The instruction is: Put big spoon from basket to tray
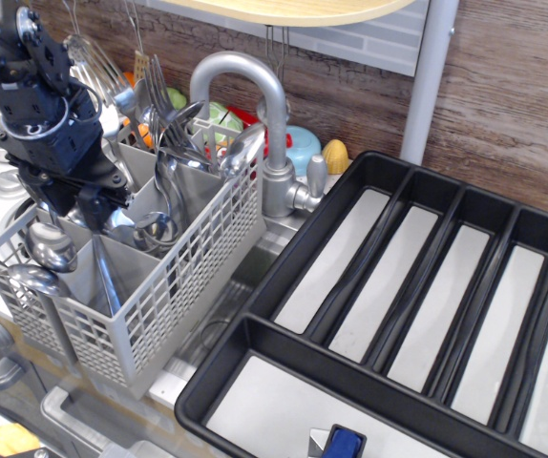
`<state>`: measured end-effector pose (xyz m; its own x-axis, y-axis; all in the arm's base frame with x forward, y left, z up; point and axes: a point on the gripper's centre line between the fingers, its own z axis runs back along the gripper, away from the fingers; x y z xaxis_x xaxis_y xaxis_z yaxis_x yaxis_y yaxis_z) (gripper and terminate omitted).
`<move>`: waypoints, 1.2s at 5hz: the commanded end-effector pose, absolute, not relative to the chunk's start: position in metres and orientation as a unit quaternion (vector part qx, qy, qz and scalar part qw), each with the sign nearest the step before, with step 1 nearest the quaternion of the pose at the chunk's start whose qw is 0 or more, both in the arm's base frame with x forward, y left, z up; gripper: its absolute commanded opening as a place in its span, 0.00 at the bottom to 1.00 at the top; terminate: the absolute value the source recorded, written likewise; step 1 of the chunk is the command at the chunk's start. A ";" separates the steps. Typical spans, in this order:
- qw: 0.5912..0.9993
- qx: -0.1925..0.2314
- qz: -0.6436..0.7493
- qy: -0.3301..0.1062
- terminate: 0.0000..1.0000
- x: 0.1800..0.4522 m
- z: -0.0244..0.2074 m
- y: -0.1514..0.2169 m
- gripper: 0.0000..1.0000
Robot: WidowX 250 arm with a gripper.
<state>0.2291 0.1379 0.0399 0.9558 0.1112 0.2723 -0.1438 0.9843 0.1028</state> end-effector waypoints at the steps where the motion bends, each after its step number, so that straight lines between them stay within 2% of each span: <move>1: 0.985 0.073 0.064 -0.145 0.00 0.231 0.044 0.142 0.00; 2: 0.988 0.103 0.050 -0.107 0.00 0.243 0.078 0.132 0.00; 3: 0.986 0.155 0.024 -0.063 0.00 0.256 0.126 0.121 0.00; 4: 0.984 0.173 0.010 -0.037 0.00 0.258 0.165 0.110 0.00; 5: 0.978 0.209 -0.019 -0.014 0.00 0.264 0.187 0.065 0.00; 6: 0.974 0.221 -0.042 0.017 0.00 0.272 0.196 0.025 0.00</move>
<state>0.2749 0.0082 0.1845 0.9899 -0.0715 -0.1226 0.1118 0.9249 0.3634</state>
